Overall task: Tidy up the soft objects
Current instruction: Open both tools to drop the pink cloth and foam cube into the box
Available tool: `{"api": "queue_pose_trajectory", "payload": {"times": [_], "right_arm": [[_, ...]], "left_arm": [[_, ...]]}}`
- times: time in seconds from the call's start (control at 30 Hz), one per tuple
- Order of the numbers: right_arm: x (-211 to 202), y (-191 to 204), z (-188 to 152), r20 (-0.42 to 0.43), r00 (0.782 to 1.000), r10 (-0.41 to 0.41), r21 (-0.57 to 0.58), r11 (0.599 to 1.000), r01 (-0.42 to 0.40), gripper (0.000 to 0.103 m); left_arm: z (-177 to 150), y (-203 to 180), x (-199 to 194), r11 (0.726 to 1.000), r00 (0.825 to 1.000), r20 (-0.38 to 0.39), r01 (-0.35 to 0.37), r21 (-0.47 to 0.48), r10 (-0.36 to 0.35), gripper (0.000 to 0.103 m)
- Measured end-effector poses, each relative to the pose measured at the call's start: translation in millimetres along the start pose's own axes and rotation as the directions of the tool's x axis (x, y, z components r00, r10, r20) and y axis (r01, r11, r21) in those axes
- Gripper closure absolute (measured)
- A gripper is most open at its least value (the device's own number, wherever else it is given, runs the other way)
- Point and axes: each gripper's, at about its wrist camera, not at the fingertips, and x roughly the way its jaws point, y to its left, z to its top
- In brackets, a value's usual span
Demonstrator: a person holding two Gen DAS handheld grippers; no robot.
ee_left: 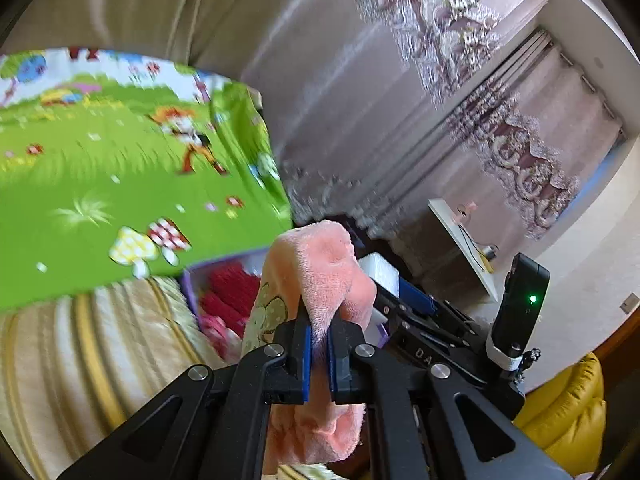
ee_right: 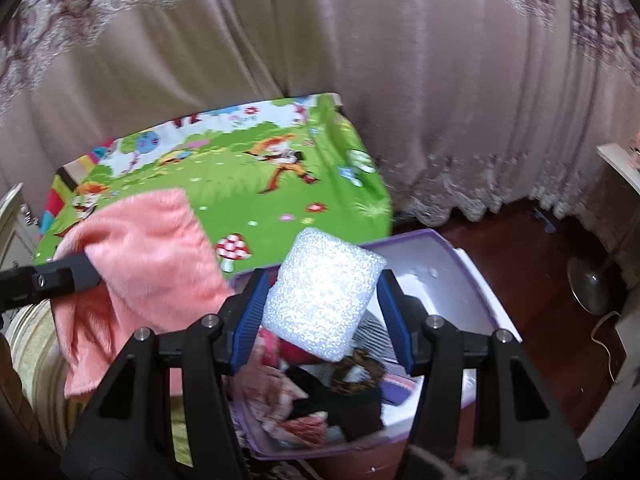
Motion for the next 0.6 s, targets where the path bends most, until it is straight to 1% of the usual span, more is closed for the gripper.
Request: {"api": "queue_pose_trajectory", "payload": {"times": [0.1,0.2,0.33,0.43,0.47,0.5,0.53,0.6], "right_arm": [[-1.8,-17.1,-5.8,-0.013,0.999,-0.030,0.022,0.999,0.030,0.043],[-2.2,-29.4,-11.0,-0.025,0.998,-0.063,0.031,0.997,0.064,0.043],[-3.0,-39.3,-14.2,-0.034,0.997,-0.076,0.047,0.996,0.077,0.041],[-5.5,-42.6,-14.1,-0.031,0.996,-0.088,0.062,0.994,0.089,0.032],[-6.6,-43.7,-13.4,-0.027,0.996,-0.089,0.064,0.994,0.091,0.026],[-8.1,-44.7,-12.9,-0.022,0.995,-0.093,0.066,0.993,0.094,0.023],[-9.9,-46.3,-12.4,-0.016,0.995,-0.098,0.070,0.993,0.099,0.022],[-10.9,-46.8,-11.6,-0.015,0.995,-0.099,0.071,0.993,0.100,0.021]], "left_arm": [[-6.6,-6.5,16.4,1.000,0.998,-0.052,0.019,-0.001,-0.019,0.097],[-10.2,-11.4,27.2,1.000,0.997,-0.074,0.021,0.010,-0.020,0.097],[-14.7,-17.8,44.0,0.999,0.993,-0.117,0.032,0.016,-0.030,0.097],[-13.9,-18.9,54.6,0.999,0.989,-0.146,0.035,0.012,-0.033,0.093],[-13.4,-20.1,57.1,0.999,0.987,-0.155,0.037,0.017,-0.034,0.088],[-13.4,-21.8,58.5,0.999,0.987,-0.160,0.036,0.023,-0.032,0.078],[-13.0,-22.2,57.8,0.999,0.987,-0.154,0.040,0.026,-0.035,0.073],[-11.6,-23.1,54.6,0.999,0.990,-0.136,0.043,0.031,-0.038,0.054]]}}
